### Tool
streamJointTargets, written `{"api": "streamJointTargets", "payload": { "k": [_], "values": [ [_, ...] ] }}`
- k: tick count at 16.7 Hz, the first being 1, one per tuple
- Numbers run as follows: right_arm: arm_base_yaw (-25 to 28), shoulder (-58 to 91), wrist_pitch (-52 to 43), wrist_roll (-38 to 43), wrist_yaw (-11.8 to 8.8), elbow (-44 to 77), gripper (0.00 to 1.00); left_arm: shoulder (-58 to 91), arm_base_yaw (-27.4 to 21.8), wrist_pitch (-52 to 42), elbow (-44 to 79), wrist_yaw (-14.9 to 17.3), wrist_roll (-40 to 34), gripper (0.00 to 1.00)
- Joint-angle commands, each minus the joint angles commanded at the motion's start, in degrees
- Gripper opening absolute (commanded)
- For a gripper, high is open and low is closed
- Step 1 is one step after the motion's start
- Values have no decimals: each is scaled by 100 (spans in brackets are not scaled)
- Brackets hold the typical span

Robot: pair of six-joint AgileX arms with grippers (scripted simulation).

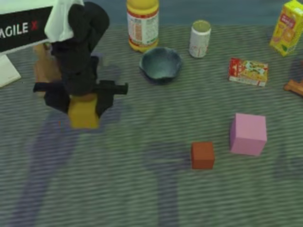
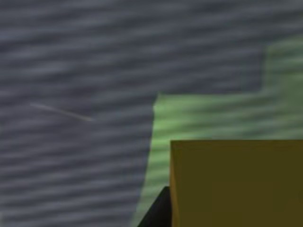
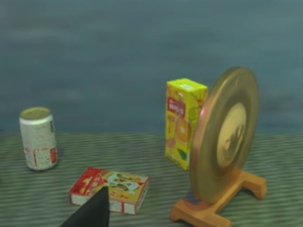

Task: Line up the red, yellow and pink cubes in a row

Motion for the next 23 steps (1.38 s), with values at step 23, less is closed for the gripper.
{"api": "streamJointTargets", "payload": {
  "k": [23],
  "values": [
    [0,0,0,0,0,0,100,1074,-2380,609,573,-63,-2785,0]
  ]
}}
